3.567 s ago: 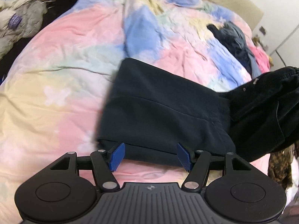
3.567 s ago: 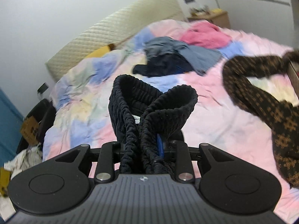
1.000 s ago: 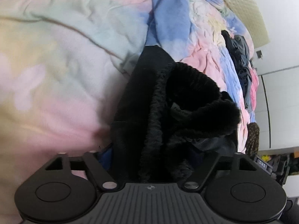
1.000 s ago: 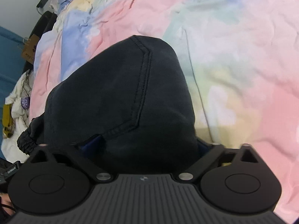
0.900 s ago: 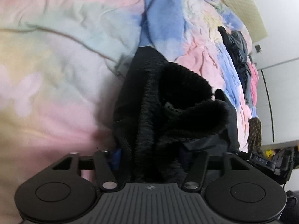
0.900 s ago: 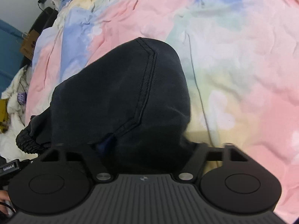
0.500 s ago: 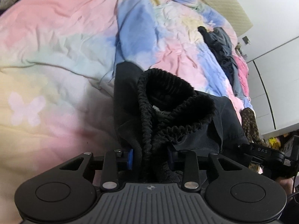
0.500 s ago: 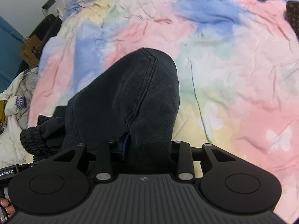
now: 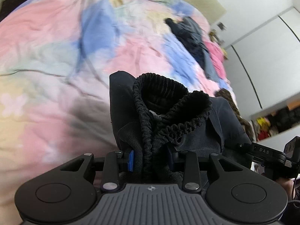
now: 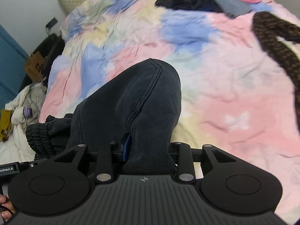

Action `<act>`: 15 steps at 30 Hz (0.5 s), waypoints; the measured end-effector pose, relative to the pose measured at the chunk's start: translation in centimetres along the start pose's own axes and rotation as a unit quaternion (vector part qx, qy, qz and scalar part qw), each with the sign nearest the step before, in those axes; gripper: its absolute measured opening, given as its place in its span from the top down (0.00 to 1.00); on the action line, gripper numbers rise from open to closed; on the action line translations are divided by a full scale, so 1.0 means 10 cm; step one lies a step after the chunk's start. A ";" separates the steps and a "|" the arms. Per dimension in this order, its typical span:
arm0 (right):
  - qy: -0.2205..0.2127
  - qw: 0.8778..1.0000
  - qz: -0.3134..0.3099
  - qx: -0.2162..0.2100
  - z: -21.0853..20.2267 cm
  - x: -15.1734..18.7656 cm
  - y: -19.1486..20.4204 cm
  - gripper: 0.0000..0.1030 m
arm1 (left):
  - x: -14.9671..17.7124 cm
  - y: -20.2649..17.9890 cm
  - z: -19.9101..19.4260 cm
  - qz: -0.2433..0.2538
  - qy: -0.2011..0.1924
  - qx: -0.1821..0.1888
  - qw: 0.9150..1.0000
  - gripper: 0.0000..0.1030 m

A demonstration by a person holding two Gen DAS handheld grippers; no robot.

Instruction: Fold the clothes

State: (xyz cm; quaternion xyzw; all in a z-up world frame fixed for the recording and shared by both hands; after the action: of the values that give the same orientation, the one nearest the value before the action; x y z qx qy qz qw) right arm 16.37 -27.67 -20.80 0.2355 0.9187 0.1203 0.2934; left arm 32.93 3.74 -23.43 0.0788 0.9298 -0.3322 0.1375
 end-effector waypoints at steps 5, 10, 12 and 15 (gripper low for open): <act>-0.034 0.999 0.024 0.015 -0.39 0.01 -0.53 0.68 | 0.10 -0.67 0.26 0.041 0.008 0.017 0.999 0.66; -0.062 0.996 0.051 0.029 -0.72 -0.01 -1.25 0.68 | 0.30 -1.37 0.66 0.071 0.017 0.031 0.997 0.66; -0.069 0.995 0.056 0.034 -0.84 -0.01 -1.57 0.68 | 0.42 -1.69 0.86 0.082 0.019 0.034 0.996 0.66; -0.079 0.994 0.068 0.042 -1.01 -0.03 -2.09 0.68 | 0.60 -2.11 1.17 0.092 0.028 0.041 0.995 0.66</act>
State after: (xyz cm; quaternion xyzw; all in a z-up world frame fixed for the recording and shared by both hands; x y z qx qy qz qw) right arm 2.99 -46.65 -20.13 0.3181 0.8789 0.0824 0.3458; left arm 24.56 -19.60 -21.41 0.1787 0.9078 -0.3532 0.1384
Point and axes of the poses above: each gripper's, at about its wrist camera, not at the fingertips, and z roughly the way its jaws point, y to its left, x to its underside, the point moved 5 cm from there along z, roughly the way its jaws point, and after that the axes turned 5 degrees about -z, right-handed, at the moved point
